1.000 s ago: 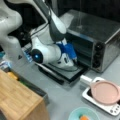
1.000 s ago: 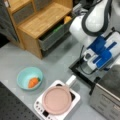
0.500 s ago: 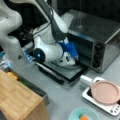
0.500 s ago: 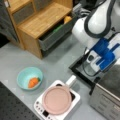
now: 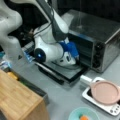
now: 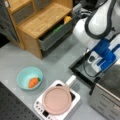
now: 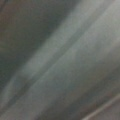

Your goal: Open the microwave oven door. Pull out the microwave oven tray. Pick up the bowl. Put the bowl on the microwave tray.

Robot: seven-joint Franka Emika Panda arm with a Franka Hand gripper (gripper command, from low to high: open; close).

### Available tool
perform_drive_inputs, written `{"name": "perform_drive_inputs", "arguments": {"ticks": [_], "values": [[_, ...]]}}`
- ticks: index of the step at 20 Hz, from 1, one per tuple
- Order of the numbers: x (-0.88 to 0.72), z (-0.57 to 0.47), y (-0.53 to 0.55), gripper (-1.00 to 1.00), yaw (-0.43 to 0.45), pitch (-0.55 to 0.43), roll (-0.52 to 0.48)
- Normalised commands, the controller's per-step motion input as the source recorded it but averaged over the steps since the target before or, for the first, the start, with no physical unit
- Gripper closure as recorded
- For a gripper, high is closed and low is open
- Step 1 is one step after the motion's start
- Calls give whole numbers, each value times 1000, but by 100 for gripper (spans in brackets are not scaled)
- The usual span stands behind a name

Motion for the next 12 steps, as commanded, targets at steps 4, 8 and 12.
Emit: {"name": "perform_drive_inputs", "arguments": {"ticks": [4, 8, 12], "values": [[110, -152, 36, 100, -53, -96, 173], [100, -141, 70, 100, -61, -90, 174], [88, -130, 67, 100, -69, -85, 147]]}}
